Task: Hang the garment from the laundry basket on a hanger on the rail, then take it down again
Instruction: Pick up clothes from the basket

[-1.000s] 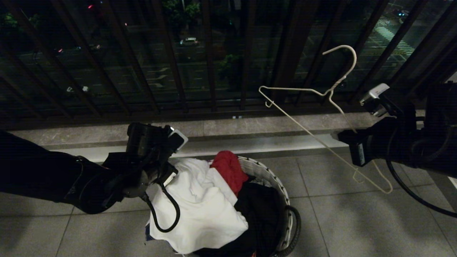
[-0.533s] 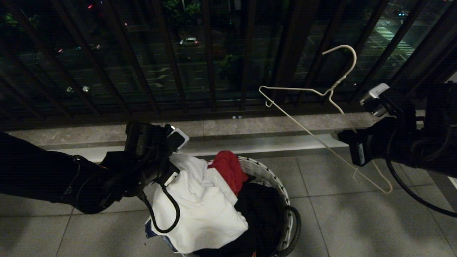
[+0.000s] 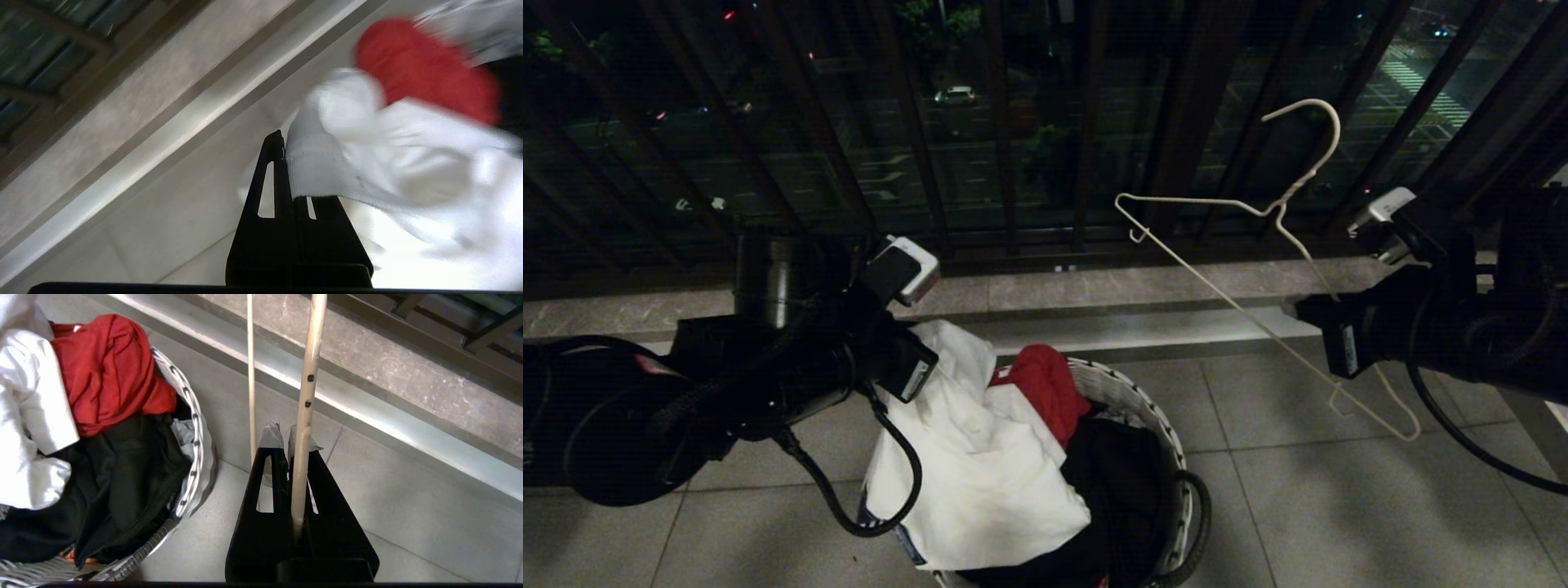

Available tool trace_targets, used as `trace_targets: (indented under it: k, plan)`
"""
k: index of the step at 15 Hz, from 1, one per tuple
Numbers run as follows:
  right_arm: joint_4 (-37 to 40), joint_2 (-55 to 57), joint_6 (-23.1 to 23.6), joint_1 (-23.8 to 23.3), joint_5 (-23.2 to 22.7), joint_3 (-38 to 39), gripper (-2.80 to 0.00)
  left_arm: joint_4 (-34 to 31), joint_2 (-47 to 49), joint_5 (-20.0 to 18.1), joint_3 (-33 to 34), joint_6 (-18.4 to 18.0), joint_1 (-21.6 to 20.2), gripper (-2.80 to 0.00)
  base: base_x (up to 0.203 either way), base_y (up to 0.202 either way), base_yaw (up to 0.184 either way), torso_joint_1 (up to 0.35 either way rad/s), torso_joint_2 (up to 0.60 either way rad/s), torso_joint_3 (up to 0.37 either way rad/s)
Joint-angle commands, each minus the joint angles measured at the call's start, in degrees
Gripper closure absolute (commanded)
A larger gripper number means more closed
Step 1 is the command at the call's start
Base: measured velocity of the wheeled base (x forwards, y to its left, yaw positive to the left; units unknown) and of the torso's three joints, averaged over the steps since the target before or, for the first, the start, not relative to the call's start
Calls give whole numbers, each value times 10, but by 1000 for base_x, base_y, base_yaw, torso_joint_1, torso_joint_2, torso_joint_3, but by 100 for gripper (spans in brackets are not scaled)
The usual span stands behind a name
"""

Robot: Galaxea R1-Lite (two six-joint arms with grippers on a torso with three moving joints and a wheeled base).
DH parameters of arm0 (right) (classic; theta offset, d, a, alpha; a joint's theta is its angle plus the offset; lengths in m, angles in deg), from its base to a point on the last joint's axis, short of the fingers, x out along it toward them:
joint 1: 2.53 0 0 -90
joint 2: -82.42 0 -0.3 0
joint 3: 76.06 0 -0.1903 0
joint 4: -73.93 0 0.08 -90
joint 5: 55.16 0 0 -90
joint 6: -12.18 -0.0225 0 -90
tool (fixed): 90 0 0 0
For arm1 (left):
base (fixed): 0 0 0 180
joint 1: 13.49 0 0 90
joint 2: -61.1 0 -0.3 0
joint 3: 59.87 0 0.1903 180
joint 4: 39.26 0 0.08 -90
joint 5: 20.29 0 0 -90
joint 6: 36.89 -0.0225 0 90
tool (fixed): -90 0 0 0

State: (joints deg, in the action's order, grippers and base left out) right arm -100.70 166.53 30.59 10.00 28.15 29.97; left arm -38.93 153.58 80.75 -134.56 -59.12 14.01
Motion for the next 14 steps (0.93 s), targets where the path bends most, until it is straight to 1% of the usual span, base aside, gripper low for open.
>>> trace_targets:
  k: [1, 3, 7, 8, 9, 10, 11, 13, 14]
  plan:
    - [-2, 0, 0, 0, -1, -3, 0, -25, -50, -28, -3, 14, 3, 0, 0, 0, 0, 0, 0, 0]
    - [-1, 0, 0, 0, -1, -5, 0, -34, -68, -69, -3, 23, 2, 0, 0, 0, 0, 0, 0, 0]
    - [-2, 0, -2, 0, -1, -9, 0, -35, -98, -73, -2, 24, 3, 0, 0, 0, 0, 0, 0, 0]
    - [-8, -1, -15, 0, -1, -11, 0, -35, -107, -75, -1, 25, 8, 0, 0, 0, 0, 0, 0, 0]
    - [-24, -1, -37, 0, -1, -13, 0, -33, -107, -78, -2, 34, 9, 0, 0, 0, 0, 0, 0, 0]
    - [-38, 0, -50, 0, 0, -16, 0, -32, -103, -85, -6, 56, 10, 0, 0, 0, 0, 0, 0, 0]
    - [-38, -1, -52, 0, -1, -16, 0, -31, -94, -98, -10, 69, 12, 0, 0, 0, 0, 0, 0, 0]
    - [-38, 0, -52, 2, -2, -15, 0, -28, -78, -134, -14, 100, 12, 0, 0, 0, 0, 0, 0, 0]
    - [-38, 0, -52, 3, -2, -15, 0, -27, -74, -160, -16, 120, 12, 0, 0, 0, 0, 0, 0, 0]
